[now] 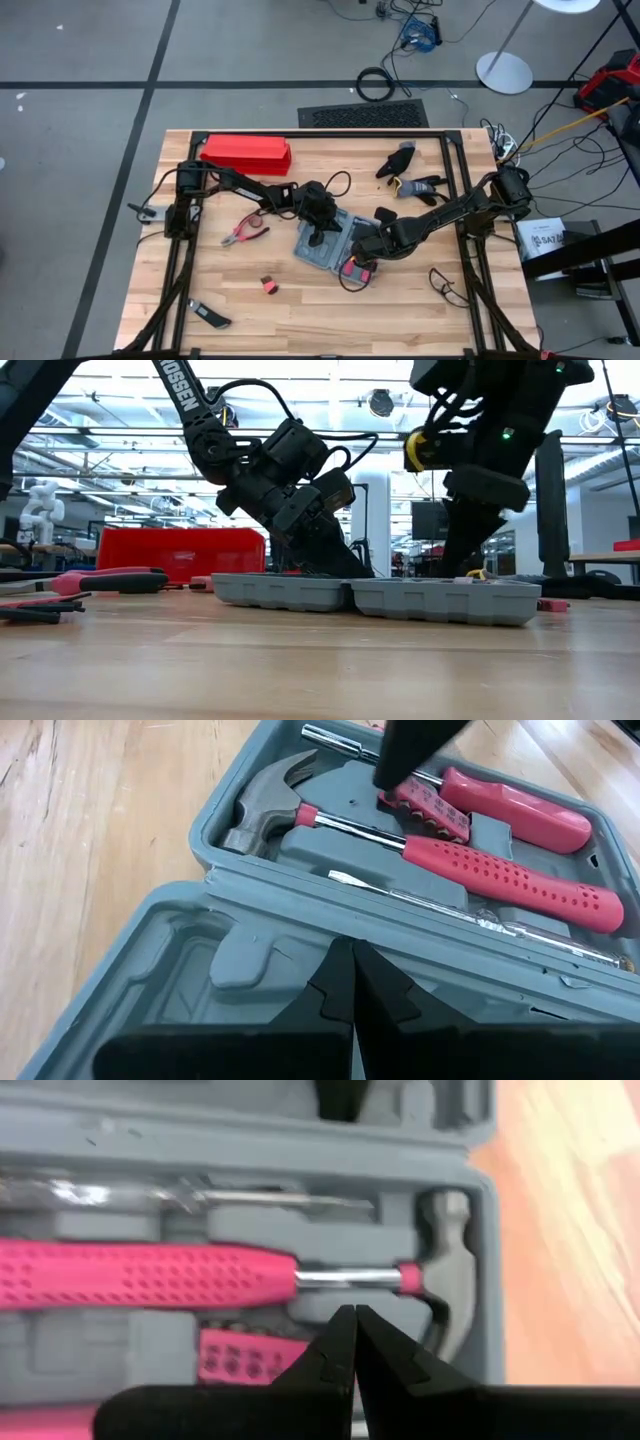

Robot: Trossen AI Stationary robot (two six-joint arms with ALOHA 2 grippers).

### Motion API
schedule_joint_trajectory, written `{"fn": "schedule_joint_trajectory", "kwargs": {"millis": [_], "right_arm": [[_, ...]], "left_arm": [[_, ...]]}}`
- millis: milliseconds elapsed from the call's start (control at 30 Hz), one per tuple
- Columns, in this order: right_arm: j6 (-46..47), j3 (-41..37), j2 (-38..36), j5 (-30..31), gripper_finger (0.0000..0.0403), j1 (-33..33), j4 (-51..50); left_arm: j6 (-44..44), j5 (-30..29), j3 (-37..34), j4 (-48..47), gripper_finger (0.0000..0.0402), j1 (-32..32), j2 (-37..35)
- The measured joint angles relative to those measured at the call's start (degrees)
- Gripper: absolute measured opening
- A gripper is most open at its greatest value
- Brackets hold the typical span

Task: Prefit tool cases
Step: Put the screwdriver bit holder in the gray pre-fit tool case

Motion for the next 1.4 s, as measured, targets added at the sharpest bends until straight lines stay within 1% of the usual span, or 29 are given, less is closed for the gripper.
{"fn": "schedule_joint_trajectory", "kwargs": {"millis": [200,433,633,900,1200,1300,1400], "right_arm": [[3.35,0.00,0.00,-0.33,0.0000,0.79,-4.60],[4.67,0.02,0.31,-1.62,0.0000,1.23,-4.18],[2.89,0.04,1.55,-1.39,0.0000,0.74,-0.90],[2.54,0.04,1.31,-0.31,0.0000,0.76,-0.78],[2.90,0.04,1.24,-0.83,0.0000,0.89,-0.78],[2.89,0.04,0.65,-1.27,0.0000,0.89,-0.98],[2.90,0.04,-1.46,-1.26,0.0000,0.89,-0.98]], "left_arm": [[0.00,-0.02,0.00,-0.04,0.0000,0.00,-0.01],[0.02,-0.02,0.00,-0.02,0.0000,0.00,-0.01],[0.05,-0.02,-0.01,-0.02,0.0000,0.00,-0.01],[0.11,-0.02,-0.02,0.01,0.0000,0.00,-0.01],[0.09,-0.02,-0.02,0.02,0.0000,0.00,0.00],[0.09,-0.06,-0.02,0.00,0.0000,0.00,-0.01],[0.07,-0.12,-0.02,0.00,0.0000,0.00,-0.01]]}}
